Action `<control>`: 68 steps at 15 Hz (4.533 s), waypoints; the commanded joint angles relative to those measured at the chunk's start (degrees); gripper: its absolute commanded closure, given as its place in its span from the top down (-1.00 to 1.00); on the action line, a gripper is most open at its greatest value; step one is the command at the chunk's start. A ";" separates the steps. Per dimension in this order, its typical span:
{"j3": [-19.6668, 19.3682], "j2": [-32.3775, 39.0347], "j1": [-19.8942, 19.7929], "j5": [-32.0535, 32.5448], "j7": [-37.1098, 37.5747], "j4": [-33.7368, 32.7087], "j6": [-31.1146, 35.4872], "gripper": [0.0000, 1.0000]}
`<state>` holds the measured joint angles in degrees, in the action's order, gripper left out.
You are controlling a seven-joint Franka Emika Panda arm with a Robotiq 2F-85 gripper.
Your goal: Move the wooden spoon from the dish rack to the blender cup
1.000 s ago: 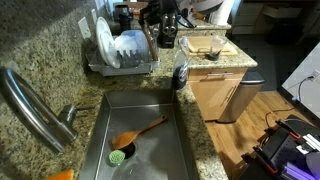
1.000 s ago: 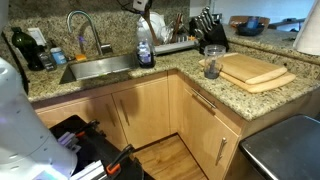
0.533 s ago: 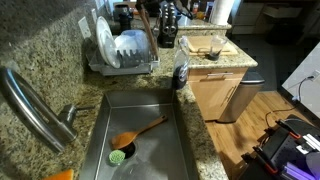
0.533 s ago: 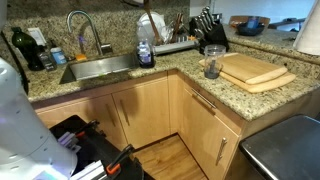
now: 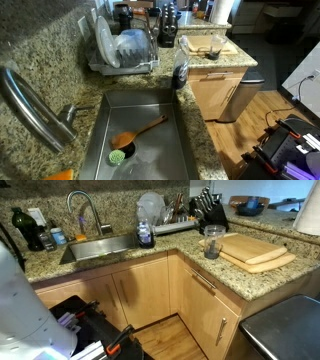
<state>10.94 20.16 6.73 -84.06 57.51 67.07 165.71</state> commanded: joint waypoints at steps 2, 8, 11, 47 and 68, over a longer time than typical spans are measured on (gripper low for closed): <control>-1.15 -4.43 -4.90 -8.35 -6.57 -3.00 6.03 -0.06; -3.91 -5.75 -5.91 -8.22 -2.56 -0.83 7.60 -0.06; -6.80 -6.79 -10.66 -7.23 7.07 5.58 6.29 -0.06; -17.15 -0.71 -15.61 20.01 41.51 15.70 -7.26 0.44; -17.61 1.26 -14.25 20.96 38.89 20.95 -6.89 0.44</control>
<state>-7.04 21.46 -7.20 -63.59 96.02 88.07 158.80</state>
